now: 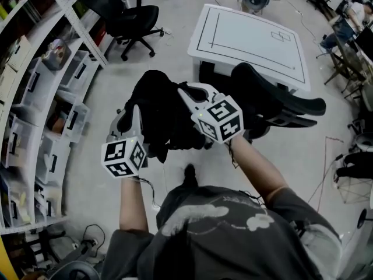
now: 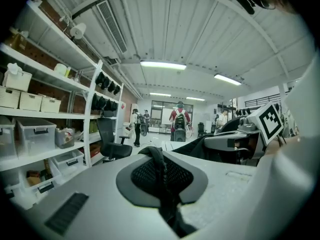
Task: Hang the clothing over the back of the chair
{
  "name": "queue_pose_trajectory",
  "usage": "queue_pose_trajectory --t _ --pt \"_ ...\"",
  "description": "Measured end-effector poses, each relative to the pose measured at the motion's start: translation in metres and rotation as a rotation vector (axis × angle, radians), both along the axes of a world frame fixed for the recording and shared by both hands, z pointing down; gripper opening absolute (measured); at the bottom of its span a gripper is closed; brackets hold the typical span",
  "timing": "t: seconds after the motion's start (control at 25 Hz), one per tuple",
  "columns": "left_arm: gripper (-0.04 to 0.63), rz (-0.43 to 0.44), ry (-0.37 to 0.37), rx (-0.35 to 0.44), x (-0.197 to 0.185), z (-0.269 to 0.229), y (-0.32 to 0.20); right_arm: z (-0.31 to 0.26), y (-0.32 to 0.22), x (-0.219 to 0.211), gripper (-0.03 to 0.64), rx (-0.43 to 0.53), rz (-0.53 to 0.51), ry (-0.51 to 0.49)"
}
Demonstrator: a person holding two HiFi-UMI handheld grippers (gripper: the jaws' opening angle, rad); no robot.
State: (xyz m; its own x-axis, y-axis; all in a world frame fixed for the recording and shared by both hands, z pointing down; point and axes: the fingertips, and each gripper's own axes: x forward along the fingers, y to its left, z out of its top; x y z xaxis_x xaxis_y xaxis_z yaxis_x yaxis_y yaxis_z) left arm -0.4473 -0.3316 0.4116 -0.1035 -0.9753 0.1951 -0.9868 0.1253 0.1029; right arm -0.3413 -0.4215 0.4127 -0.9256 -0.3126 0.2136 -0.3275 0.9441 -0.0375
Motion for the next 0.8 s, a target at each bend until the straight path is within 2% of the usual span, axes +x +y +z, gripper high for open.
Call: queue_pose_trajectory --t 0.24,0.48,0.64,0.8 --pt "0.0 0.089 -0.022 0.085 -0.028 -0.044 -0.072 -0.05 -0.07 -0.032 -0.005 0.058 0.091 -0.027" --pt "0.0 0.216 -0.067 0.183 -0.036 -0.103 -0.142 -0.118 -0.136 -0.03 -0.005 0.127 0.251 -0.062" --pt "0.0 0.304 -0.07 0.23 -0.009 -0.132 -0.183 -0.151 -0.169 0.003 -0.005 0.138 0.374 -0.08" --pt "0.0 0.398 -0.059 0.273 0.04 -0.156 -0.22 -0.18 -0.185 0.061 -0.005 0.135 0.485 -0.101"
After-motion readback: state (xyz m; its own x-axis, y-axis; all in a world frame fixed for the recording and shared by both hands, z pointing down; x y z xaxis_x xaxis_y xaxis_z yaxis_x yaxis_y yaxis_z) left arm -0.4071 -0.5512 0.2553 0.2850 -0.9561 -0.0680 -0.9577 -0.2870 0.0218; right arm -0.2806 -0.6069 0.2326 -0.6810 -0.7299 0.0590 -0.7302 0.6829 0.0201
